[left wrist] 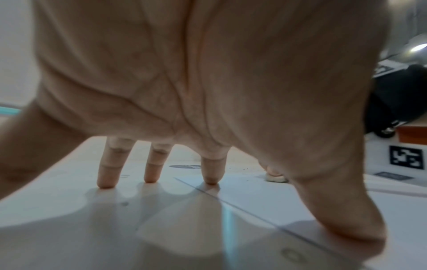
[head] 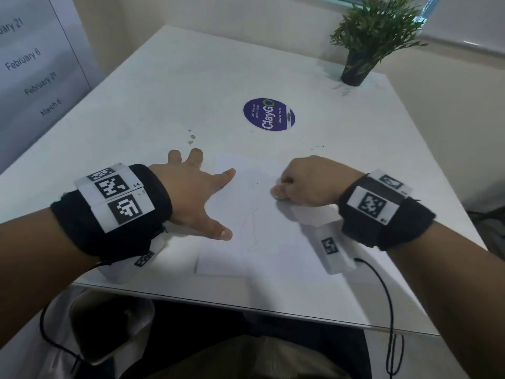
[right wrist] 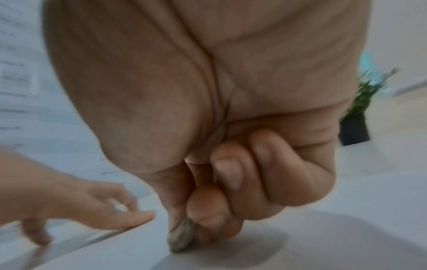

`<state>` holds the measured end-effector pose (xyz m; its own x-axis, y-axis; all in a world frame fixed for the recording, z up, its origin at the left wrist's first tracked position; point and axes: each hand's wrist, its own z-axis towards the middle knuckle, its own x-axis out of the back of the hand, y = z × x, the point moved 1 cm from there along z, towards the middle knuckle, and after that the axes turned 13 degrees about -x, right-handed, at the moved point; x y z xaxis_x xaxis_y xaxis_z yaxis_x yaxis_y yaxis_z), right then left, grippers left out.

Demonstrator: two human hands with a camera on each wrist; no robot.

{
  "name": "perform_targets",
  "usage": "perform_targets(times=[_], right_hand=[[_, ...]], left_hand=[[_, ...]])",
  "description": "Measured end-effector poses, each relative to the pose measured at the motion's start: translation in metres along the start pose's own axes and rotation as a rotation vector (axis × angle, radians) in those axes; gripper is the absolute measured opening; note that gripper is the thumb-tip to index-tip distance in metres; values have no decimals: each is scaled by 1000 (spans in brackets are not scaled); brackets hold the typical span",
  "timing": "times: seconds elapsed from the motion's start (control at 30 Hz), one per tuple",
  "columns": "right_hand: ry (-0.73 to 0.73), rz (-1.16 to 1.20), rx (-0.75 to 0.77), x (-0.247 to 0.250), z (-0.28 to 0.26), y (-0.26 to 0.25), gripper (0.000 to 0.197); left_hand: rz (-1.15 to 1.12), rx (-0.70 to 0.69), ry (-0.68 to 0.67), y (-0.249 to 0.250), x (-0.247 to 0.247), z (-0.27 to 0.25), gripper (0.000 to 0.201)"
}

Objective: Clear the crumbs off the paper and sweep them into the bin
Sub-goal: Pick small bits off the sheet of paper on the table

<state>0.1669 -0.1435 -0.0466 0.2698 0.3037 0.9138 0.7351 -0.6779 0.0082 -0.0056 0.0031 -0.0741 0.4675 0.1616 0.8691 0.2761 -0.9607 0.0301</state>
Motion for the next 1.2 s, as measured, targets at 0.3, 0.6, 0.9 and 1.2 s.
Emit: perform_targets(times=[0.3,0.6,0.9,1.2], right_hand=[[32,65,123,4,-8,-34,45],[-3,11,12,-2,4,-2,42],[-42,23,218,-12,-17,-69,32],[-36,-41,-50,2,-11,13,46]], left_hand=[[6,-7,-8,1,2,1,127],[-15,6,-5,1,0,0,122],[-13,-14,3,0,-2,4,120],[1,-5,1,0,-1,3,123]])
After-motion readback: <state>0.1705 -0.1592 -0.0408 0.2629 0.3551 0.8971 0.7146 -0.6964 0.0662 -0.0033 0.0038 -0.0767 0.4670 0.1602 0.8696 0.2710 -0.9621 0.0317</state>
